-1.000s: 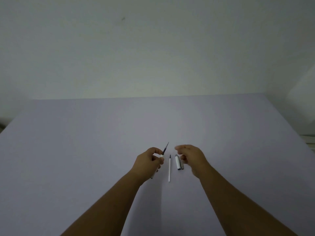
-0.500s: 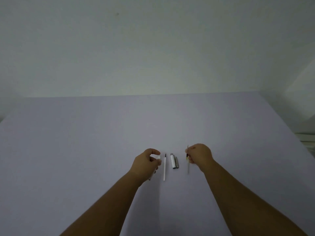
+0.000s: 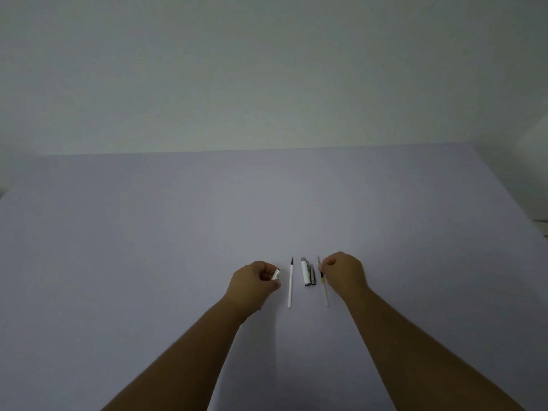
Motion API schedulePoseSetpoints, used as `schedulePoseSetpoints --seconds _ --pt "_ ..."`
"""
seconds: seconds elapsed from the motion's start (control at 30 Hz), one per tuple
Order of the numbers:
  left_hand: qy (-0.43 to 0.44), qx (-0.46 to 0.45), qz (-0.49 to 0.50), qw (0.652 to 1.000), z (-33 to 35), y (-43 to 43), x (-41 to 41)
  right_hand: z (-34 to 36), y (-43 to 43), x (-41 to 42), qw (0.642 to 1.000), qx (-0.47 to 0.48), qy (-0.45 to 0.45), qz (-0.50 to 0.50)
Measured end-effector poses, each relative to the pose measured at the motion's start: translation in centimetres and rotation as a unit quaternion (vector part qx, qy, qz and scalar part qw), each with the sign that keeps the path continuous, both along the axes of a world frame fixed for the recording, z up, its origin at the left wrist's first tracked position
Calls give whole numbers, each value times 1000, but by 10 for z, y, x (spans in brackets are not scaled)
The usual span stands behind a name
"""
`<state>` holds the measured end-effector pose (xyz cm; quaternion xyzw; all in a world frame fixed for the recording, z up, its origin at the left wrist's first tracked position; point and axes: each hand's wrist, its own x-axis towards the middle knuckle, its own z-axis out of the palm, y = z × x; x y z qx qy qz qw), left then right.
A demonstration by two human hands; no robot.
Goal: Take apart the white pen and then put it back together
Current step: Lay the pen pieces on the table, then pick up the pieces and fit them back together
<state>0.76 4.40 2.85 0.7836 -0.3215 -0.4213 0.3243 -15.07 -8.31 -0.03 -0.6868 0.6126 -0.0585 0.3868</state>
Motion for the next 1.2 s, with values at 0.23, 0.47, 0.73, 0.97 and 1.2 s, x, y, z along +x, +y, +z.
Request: schedulePoseSetpoints --seconds 0.23,0.47,0.73,0.97,1.2 --pt "-5 -5 5 1000 3 2 2 7 8 7 998 -41 -18 -37" --pt "-29 -5 31 999 4 13 11 15 42 54 982 -15 127 142" --pt "-43 10 46 998 -2 34 20 2 72 66 980 -24 162 111" --pt "-52 6 32 998 5 34 16 35 62 60 971 30 -218 -90" --pt "-55 -18 13 998 14 25 6 48 63 43 951 58 -290 -92"
